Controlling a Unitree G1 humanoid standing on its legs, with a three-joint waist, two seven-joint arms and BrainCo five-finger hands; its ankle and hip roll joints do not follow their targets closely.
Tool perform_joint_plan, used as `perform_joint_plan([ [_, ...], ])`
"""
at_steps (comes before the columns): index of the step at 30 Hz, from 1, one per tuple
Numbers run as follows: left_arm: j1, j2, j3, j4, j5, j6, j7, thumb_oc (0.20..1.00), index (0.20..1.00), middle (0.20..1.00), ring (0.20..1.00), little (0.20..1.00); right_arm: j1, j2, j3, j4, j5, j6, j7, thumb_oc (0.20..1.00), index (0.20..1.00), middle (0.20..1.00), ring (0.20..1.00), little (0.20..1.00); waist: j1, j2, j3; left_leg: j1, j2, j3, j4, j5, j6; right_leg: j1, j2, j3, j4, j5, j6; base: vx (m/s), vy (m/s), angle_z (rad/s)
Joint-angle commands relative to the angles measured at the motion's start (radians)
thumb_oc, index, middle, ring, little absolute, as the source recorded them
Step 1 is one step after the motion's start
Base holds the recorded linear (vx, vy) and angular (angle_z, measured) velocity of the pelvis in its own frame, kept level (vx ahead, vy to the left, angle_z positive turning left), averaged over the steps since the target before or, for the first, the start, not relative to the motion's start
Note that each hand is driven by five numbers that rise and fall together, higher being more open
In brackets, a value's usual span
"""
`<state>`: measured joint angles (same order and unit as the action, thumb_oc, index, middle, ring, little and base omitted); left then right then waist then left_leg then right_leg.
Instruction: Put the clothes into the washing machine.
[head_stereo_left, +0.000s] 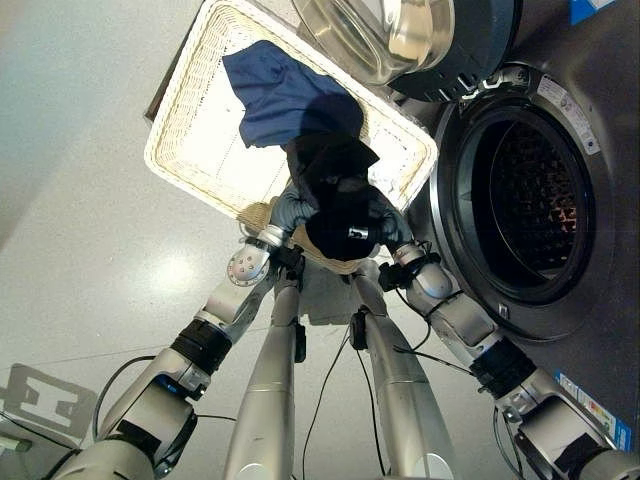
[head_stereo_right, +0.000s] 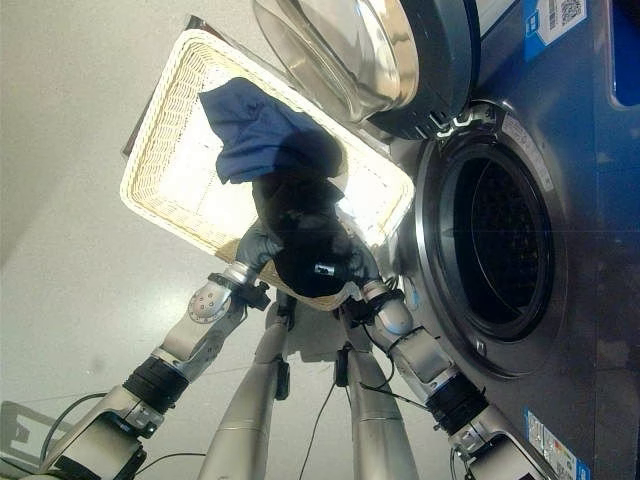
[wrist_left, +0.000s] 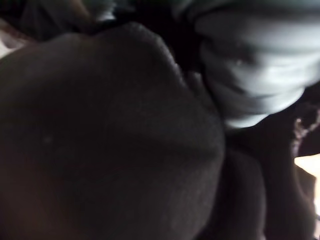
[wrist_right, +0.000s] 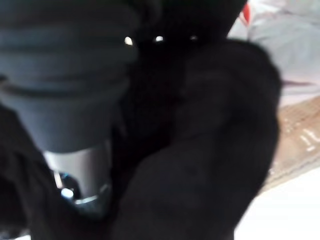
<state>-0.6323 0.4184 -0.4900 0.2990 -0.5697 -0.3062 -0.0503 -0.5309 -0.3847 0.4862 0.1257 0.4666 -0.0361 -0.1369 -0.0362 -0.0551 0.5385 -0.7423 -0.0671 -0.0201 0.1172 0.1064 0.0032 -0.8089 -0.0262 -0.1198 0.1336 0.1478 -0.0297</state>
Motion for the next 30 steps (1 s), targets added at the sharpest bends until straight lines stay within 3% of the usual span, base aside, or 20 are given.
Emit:
perform_joint_plan([
  [1, -0.010, -0.031, -0.028, -0.123, 0.046, -0.023, -0.033, 0.200, 0.200, 0.200, 0.200, 0.200, 0.016, -0.012, 0.054, -0.092, 0.051, -0.005, 0.072, 1.000, 1.000, 1.000, 1.000, 1.000, -0.006, 0.054, -0.018, -0.014, -0.017, 0.055, -0.018, 0.025, -0.013, 0.004, -0.017, 0.015, 0.000, 0.010, 0.126, 0.00, 0.000, 0.00],
  [4, -0.016, -0.029, -0.036, -0.108, 0.083, -0.008, 0.024, 0.200, 0.200, 0.200, 0.200, 0.200, 0.010, -0.012, 0.073, -0.108, 0.078, 0.036, 0.123, 1.000, 1.000, 1.000, 1.000, 1.000, -0.004, 0.051, -0.018, -0.015, -0.017, 0.053, -0.020, 0.028, -0.013, 0.002, -0.016, 0.011, 0.001, 0.012, 0.127, 0.00, 0.000, 0.00],
  [10, -0.026, -0.010, -0.042, -0.090, 0.107, 0.007, 0.043, 0.200, 0.200, 0.200, 0.200, 0.200, 0.001, -0.031, 0.094, -0.130, 0.162, 0.077, 0.186, 1.000, 1.000, 1.000, 1.000, 1.000, -0.002, 0.045, -0.018, -0.020, -0.016, 0.053, -0.016, 0.030, -0.015, 0.000, -0.018, 0.003, 0.000, 0.014, 0.129, 0.00, -0.021, 0.01],
  [11, -0.032, -0.005, -0.049, -0.080, 0.107, 0.007, 0.034, 0.200, 0.200, 0.200, 0.200, 0.200, -0.003, -0.032, 0.100, -0.135, 0.177, 0.077, 0.196, 0.846, 0.846, 0.846, 0.846, 0.846, -0.002, 0.044, -0.018, -0.021, -0.017, 0.052, -0.014, 0.031, -0.017, 0.001, -0.018, 0.002, -0.002, 0.014, 0.129, 0.00, 0.000, 0.00],
  [12, -0.033, -0.004, -0.050, -0.079, 0.106, 0.007, 0.031, 0.200, 0.200, 0.200, 0.200, 0.200, -0.004, -0.032, 0.102, -0.137, 0.180, 0.077, 0.196, 0.765, 0.765, 0.765, 0.765, 0.765, -0.002, 0.044, -0.018, -0.021, -0.017, 0.052, -0.014, 0.031, -0.017, 0.001, -0.018, 0.002, -0.002, 0.015, 0.129, 0.00, 0.000, 0.00],
  [14, -0.037, -0.004, -0.058, -0.077, 0.099, 0.011, 0.002, 0.200, 0.200, 0.200, 0.200, 0.200, -0.009, -0.032, 0.106, -0.139, 0.200, 0.071, 0.191, 0.260, 0.260, 0.260, 0.260, 0.260, -0.002, 0.043, -0.018, -0.024, -0.018, 0.051, -0.010, 0.031, -0.017, -0.002, -0.017, 0.002, -0.001, 0.016, 0.129, 0.00, 0.000, 0.00],
  [15, -0.036, -0.006, -0.065, -0.078, 0.085, 0.009, -0.027, 0.200, 0.200, 0.200, 0.200, 0.200, -0.009, -0.029, 0.111, -0.141, 0.223, 0.072, 0.185, 0.200, 0.200, 0.200, 0.200, 0.200, -0.003, 0.043, -0.018, -0.026, -0.018, 0.052, -0.008, 0.031, -0.018, -0.003, -0.017, 0.003, -0.003, 0.017, 0.128, 0.00, 0.000, 0.00],
  [23, -0.027, -0.023, -0.095, -0.103, 0.046, 0.015, -0.147, 0.216, 0.216, 0.216, 0.216, 0.216, 0.012, -0.014, 0.118, -0.128, 0.322, 0.072, 0.168, 0.200, 0.200, 0.200, 0.200, 0.200, -0.010, 0.047, -0.018, -0.033, -0.020, 0.051, -0.014, 0.034, -0.019, -0.013, -0.013, 0.016, -0.014, 0.026, 0.126, 0.00, 0.000, 0.00],
  [24, -0.027, -0.024, -0.096, -0.104, 0.048, 0.015, -0.152, 0.241, 0.241, 0.241, 0.241, 0.241, 0.014, -0.012, 0.118, -0.127, 0.322, 0.071, 0.166, 0.200, 0.200, 0.200, 0.200, 0.200, -0.011, 0.047, -0.018, -0.033, -0.020, 0.051, -0.014, 0.033, -0.019, -0.013, -0.013, 0.016, -0.015, 0.026, 0.126, 0.00, 0.000, 0.00],
  [25, -0.029, -0.026, -0.104, -0.108, 0.043, 0.016, -0.161, 0.363, 0.363, 0.363, 0.363, 0.363, 0.016, -0.007, 0.118, -0.123, 0.333, 0.070, 0.159, 0.200, 0.200, 0.200, 0.200, 0.200, -0.013, 0.047, -0.018, -0.033, -0.020, 0.052, -0.017, 0.034, -0.019, -0.014, -0.011, 0.019, -0.019, 0.030, 0.126, 0.00, 0.000, 0.00],
  [26, -0.030, -0.026, -0.106, -0.108, 0.040, 0.016, -0.164, 0.404, 0.404, 0.404, 0.404, 0.404, 0.017, -0.006, 0.119, -0.122, 0.340, 0.070, 0.157, 0.200, 0.200, 0.200, 0.200, 0.200, -0.014, 0.047, -0.018, -0.033, -0.020, 0.052, -0.017, 0.035, -0.019, -0.014, -0.011, 0.020, -0.020, 0.030, 0.125, 0.00, 0.000, 0.00],
  [30, -0.017, -0.035, -0.109, -0.132, -0.001, 0.021, -0.172, 0.495, 0.495, 0.495, 0.495, 0.495, 0.026, 0.003, 0.120, -0.103, 0.380, 0.041, 0.158, 0.200, 0.200, 0.200, 0.200, 0.200, -0.013, 0.048, -0.018, -0.030, -0.021, 0.051, -0.025, 0.035, -0.017, -0.013, -0.007, 0.025, -0.029, 0.036, 0.126, 0.00, 0.000, 0.00],
])
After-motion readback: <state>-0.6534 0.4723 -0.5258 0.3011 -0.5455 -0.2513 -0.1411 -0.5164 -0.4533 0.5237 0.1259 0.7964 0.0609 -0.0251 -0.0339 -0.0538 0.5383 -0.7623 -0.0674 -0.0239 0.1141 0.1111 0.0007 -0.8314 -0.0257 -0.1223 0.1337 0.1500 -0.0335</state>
